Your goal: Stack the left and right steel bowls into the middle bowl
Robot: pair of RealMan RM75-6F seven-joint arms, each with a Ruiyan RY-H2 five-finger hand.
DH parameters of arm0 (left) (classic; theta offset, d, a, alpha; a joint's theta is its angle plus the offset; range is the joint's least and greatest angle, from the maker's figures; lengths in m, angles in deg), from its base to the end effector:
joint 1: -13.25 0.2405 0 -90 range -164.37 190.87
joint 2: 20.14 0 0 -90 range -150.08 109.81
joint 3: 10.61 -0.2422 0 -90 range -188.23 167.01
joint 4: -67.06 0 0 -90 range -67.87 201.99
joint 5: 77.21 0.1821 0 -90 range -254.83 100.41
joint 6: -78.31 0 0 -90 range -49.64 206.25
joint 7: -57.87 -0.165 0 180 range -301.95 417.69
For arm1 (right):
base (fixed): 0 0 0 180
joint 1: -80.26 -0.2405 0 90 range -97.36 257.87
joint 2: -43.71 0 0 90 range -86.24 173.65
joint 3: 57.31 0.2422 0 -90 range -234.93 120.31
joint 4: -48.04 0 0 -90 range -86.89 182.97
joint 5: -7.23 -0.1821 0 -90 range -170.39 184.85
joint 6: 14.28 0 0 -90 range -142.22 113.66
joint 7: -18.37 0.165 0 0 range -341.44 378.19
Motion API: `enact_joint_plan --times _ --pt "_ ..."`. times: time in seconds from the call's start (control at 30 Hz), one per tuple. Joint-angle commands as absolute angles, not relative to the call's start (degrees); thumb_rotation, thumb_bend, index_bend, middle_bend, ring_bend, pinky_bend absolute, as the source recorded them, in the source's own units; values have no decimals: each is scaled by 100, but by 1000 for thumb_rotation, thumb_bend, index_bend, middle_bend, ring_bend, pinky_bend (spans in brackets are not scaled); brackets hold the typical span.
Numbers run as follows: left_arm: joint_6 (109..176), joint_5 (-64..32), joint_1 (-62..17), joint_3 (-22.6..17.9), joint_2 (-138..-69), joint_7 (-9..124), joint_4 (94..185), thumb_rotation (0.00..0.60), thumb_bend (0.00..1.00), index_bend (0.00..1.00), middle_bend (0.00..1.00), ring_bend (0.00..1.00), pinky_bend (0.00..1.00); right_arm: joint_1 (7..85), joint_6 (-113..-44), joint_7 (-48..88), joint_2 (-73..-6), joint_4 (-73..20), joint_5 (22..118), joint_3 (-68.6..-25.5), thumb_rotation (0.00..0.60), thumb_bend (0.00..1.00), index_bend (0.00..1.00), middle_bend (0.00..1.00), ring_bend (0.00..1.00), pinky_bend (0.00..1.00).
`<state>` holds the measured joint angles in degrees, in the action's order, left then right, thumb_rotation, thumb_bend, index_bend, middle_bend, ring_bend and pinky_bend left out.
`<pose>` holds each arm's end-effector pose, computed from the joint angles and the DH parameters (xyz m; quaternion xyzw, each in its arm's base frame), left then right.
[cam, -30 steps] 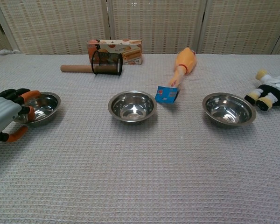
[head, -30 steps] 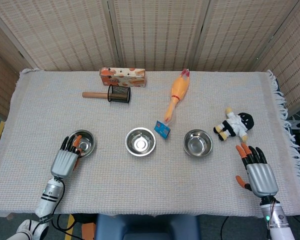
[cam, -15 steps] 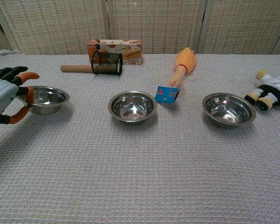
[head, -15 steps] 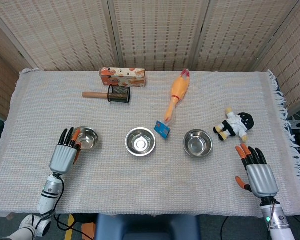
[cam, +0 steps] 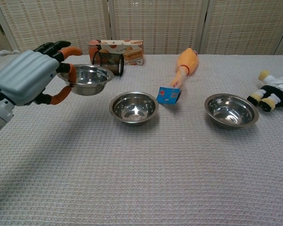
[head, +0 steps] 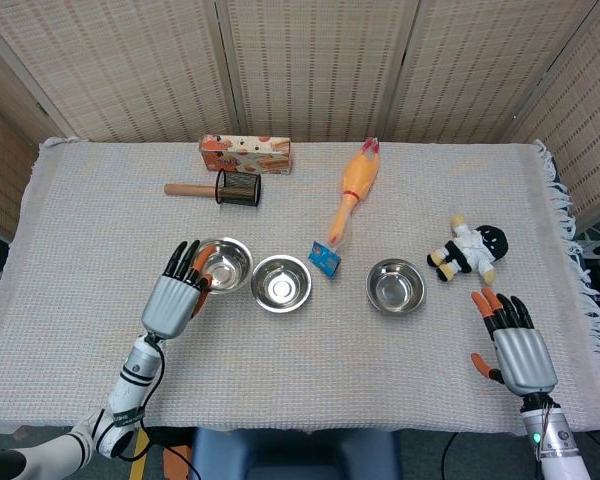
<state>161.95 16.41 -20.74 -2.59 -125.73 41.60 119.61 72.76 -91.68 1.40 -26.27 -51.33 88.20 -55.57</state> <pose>-0.1493 0.3239 0.0091 -0.6946 -0.1158 -0.4777 0.5253 -0.2669 -0.2022 0.1184 0.6394 -0.4128 0.3223 0.5629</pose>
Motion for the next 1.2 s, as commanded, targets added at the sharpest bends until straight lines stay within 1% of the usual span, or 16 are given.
enact_joint_plan --times 0.03,0.1,0.2,0.4,0.47,0.5,0.53,0.63,0.7,0.87,1.07,1.13,1.2 --pt "15869 1638 -2371 -164 -12689 3929 12140 600 481 563 104 9 101 7275 -9171 154 -2619 -5131 8796 -5543 600 172 0 0 0 0" --pt "15675 1598 -2517 -130 -12796 3837 12133 600 481 560 103 9 101 7273 -9174 180 -2603 -5134 8771 -5525 600 172 0 0 0 0" --pt "15411 1565 -2704 -120 -12918 3644 12107 600 482 525 90 4 101 7280 -9194 241 -2564 -5150 8755 -5507 600 172 0 0 0 0" --pt "15153 1517 -2947 -120 -13206 3579 11881 600 483 496 82 1 101 7305 -9245 347 -2488 -5183 8765 -5498 600 172 0 0 0 0" --pt "15099 1484 -2986 -120 -13288 3533 11762 600 482 459 81 1 101 7311 -9258 371 -2470 -5195 8786 -5506 600 172 0 0 0 0" --pt "15048 1443 -2990 -127 -13320 3508 11713 600 481 403 77 1 101 7315 -9265 379 -2461 -5200 8803 -5514 600 172 0 0 0 0" --pt "15021 1411 -2983 -132 -13332 3495 11707 600 480 323 67 0 101 7316 -9266 385 -2455 -5203 8812 -5519 600 172 0 0 0 0" --pt "14989 1341 -2927 -170 -13268 3442 11828 600 478 53 33 0 101 7315 -9255 399 -2448 -5201 8820 -5529 600 172 0 0 0 0" --pt "14961 1281 -2862 -201 -13152 3323 12043 600 478 0 16 0 101 7308 -9234 396 -2451 -5199 8818 -5538 600 172 0 0 0 0" --pt "14791 1067 -2632 -330 -12671 2759 12842 600 478 0 0 0 101 7301 -9219 336 -2478 -5214 8872 -5581 600 172 0 0 0 0" --pt "14535 493 -2151 -566 -11672 2008 14366 600 478 0 0 0 103 7217 -9037 155 -2622 -5165 8905 -5656 600 171 0 0 0 0" --pt "14684 469 -1956 -678 -11327 2002 14761 600 479 0 0 0 105 7109 -8878 103 -2718 -5123 8936 -5657 600 171 0 0 0 0" --pt "14996 557 -1698 -826 -11031 2151 14998 600 480 0 0 0 107 6937 -8678 23 -2835 -5057 8968 -5608 600 172 0 0 0 0"
